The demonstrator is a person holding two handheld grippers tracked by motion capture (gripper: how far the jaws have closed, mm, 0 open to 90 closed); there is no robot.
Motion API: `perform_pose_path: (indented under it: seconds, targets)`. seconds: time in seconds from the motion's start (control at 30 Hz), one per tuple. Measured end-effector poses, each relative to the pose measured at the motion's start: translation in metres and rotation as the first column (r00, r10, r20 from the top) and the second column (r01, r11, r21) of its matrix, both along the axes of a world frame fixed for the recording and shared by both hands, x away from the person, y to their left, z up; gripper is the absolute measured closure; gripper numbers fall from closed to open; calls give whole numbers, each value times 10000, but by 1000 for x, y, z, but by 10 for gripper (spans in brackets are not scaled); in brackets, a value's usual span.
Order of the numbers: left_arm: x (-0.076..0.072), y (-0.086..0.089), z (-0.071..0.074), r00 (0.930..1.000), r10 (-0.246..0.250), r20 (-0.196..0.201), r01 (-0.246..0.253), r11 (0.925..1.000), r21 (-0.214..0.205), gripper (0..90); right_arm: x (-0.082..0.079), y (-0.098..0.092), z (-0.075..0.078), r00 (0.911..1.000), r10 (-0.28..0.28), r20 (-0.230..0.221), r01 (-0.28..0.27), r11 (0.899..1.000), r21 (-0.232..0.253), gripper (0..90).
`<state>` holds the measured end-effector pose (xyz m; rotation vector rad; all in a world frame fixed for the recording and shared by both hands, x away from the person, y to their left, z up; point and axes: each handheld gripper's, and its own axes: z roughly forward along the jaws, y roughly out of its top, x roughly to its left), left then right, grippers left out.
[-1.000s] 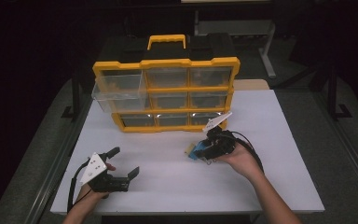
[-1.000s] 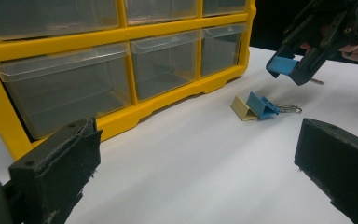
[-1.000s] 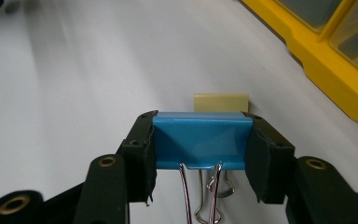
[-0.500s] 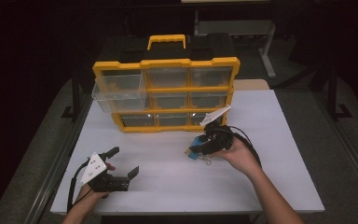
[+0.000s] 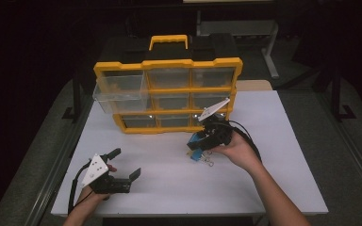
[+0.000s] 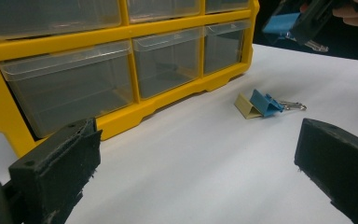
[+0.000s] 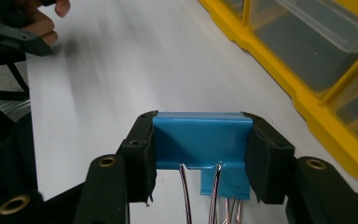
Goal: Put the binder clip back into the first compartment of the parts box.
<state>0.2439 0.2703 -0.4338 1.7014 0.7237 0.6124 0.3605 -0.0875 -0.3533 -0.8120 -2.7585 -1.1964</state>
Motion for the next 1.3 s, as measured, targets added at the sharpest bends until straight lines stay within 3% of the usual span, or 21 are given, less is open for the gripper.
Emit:
perform_pose_path:
  seconds: [0.37,0.7,0.87,1.3]
  targets:
    - [0,-1,0,10000,-7,-10,7,10000,35,0,4,6,18,9999,163,41,-164,9997,164,489]
    - [0,-1,0,10000,-53,16,53,10000,58,0,11,12,34,9972,552,499,-555,9984,57,489]
    - [0,-1,0,10000,-66,12,66,10000,36,0,12,17,47,9982,507,310,-518,9981,347,489]
    - [0,0,0,10000,-48,-41,48,10000,-51,0,23,27,69,9938,851,715,-884,9951,452,489]
